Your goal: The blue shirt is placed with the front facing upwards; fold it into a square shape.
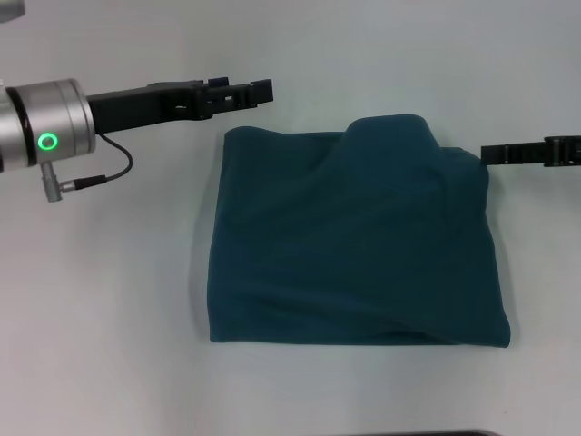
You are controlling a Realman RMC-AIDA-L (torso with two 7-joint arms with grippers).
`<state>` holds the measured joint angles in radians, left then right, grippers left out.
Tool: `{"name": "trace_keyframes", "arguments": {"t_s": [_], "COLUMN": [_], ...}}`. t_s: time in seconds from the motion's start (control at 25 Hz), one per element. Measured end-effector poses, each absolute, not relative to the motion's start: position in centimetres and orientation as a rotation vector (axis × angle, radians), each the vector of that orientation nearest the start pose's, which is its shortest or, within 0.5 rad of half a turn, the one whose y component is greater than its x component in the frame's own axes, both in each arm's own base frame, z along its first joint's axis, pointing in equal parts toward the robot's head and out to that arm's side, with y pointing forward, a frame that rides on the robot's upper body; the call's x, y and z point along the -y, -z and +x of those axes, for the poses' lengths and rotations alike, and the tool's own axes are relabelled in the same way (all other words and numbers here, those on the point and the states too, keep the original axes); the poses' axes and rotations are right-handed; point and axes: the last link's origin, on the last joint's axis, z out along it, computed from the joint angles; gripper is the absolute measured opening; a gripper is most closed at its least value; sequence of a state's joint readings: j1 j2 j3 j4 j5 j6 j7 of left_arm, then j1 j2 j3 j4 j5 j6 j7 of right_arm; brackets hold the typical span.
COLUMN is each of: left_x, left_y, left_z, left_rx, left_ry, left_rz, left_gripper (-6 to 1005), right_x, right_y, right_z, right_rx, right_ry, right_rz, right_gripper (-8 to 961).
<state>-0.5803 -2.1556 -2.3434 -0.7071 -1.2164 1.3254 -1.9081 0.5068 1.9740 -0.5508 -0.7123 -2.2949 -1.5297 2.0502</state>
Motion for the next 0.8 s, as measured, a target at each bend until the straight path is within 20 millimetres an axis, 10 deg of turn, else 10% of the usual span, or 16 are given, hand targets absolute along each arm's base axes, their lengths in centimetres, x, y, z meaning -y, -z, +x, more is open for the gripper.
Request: {"name": "trace_keyframes", "arguments": {"t_s": [0.8], "left_x": [-36.3], "left_y": [2.8], "left_z": [-23.1], "left_rx": [1.243], "left_ry": [0.762], "left_rz": [-2.503], "left_gripper": [963], "right_x": [-32.8], "right_y": [-4.4], "right_z": [33.0], "right_rx": [-1.624], "right_ry": [-0.469], "right_rz": [-2.308], "right_gripper": [469]}}
